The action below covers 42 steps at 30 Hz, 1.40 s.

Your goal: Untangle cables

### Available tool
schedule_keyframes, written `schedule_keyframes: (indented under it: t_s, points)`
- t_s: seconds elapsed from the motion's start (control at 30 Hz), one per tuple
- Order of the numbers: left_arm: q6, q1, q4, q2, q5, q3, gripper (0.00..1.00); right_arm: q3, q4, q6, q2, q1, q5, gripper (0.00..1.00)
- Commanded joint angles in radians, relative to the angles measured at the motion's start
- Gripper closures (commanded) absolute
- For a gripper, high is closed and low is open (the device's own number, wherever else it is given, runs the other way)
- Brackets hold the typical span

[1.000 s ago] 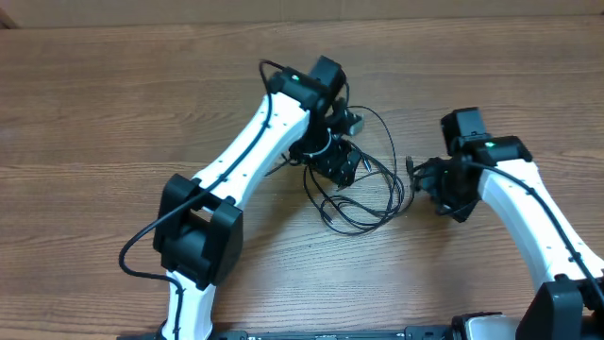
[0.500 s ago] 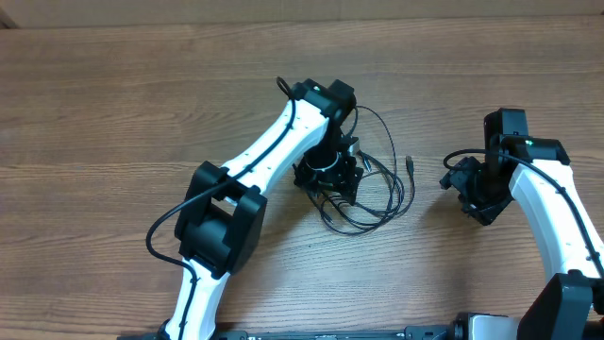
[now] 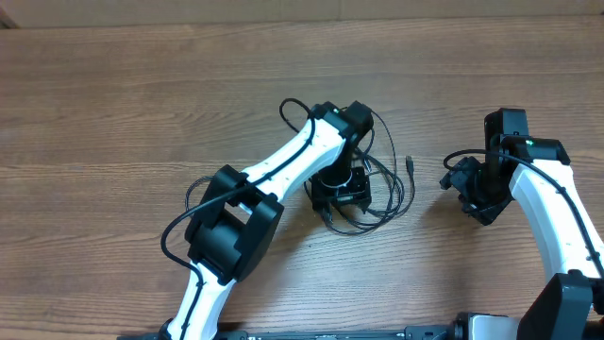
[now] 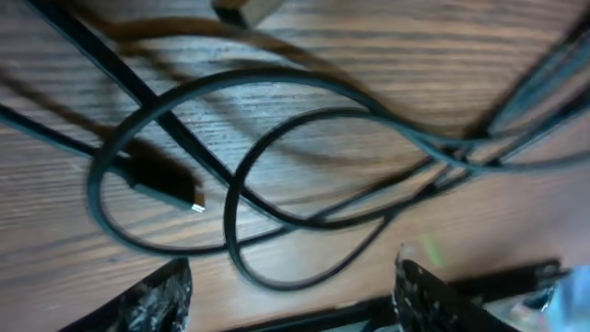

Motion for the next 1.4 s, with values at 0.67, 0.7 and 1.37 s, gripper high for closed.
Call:
schedule_keyframes:
  t_s: [0.67,0.7,1.37]
  points:
    - [0.102,0.074,-0.039,-0.009,-0.342,0.253,0.96,0.007,0.006,-0.013,-0.005,-0.007,-0.006,0.3]
    - [0.135,0.083,-0.065,-0.014,-0.364,0.307,0.96,0.007,0.006,-0.017,-0.005,-0.007,-0.006,0.28]
    - [0.466,0.22,-0.365,-0.147,-0.545,1.016,0.96,0.007,0.056,-0.102,-0.005,-0.006,-0.103,0.23]
